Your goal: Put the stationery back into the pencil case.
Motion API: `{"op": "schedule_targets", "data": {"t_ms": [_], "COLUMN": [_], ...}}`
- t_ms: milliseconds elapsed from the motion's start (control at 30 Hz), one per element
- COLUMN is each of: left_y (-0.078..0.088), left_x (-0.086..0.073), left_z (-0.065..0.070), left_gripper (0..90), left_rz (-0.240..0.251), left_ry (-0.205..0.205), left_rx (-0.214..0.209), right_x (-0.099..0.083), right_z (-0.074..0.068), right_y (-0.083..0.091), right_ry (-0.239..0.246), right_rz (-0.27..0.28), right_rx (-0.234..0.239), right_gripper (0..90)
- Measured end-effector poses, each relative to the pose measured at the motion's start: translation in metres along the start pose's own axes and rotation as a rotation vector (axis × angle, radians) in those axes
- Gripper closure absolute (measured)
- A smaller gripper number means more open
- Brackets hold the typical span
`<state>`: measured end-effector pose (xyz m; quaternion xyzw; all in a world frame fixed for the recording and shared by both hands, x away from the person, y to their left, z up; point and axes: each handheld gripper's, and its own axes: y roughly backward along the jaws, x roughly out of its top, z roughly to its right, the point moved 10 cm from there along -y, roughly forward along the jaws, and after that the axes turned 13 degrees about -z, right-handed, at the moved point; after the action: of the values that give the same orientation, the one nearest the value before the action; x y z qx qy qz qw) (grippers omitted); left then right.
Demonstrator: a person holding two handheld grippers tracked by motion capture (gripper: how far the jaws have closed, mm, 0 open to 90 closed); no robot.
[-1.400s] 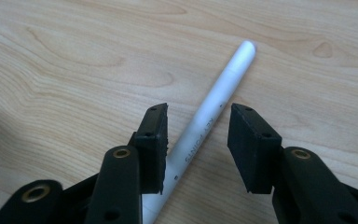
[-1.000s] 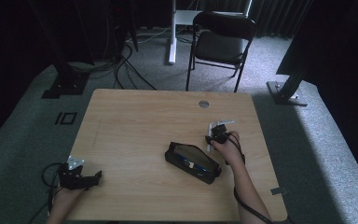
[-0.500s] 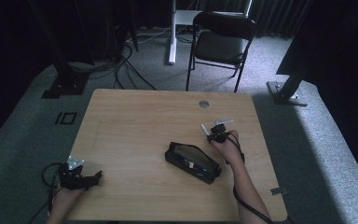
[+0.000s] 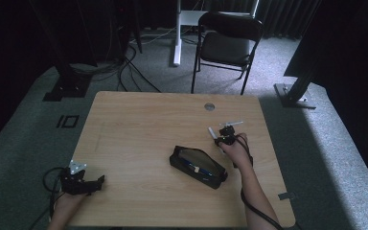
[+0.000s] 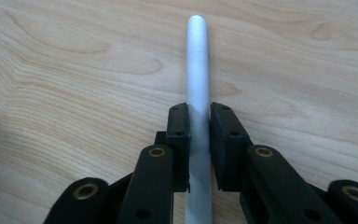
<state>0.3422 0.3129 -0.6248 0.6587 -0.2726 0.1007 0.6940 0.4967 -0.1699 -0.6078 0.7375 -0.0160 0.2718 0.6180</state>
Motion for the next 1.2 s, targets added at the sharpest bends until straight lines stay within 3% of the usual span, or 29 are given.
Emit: {"op": "schedule_targets", "data": {"t_ms": [233,400,900,1200], "left_y": [0.000,0.000,0.000,0.000], "left_x": [0.000,0.000,0.000,0.000], "left_z": [0.000,0.000,0.000,0.000], "left_gripper": [0.3,0.3,0.3,0.2], "left_rz": [0.000,0.000,0.000,0.000], "left_ry": [0.000,0.000,0.000,0.000], "left_rx": [0.000,0.000,0.000,0.000], "right_x": [0.003,0.003,0.004,0.006], "right_z": [0.003,0.003,-0.006,-0.019], "right_y": [0.018,0.024,0.050,0.067], "right_ry": [-0.007,0.018,0.072,0.123], "right_rz": [0.024,0.021,0.053,0.079], "right_rx": [0.012,0.016,0.029,0.037], "right_gripper": [78.6,78.6,78.6,78.6]}}
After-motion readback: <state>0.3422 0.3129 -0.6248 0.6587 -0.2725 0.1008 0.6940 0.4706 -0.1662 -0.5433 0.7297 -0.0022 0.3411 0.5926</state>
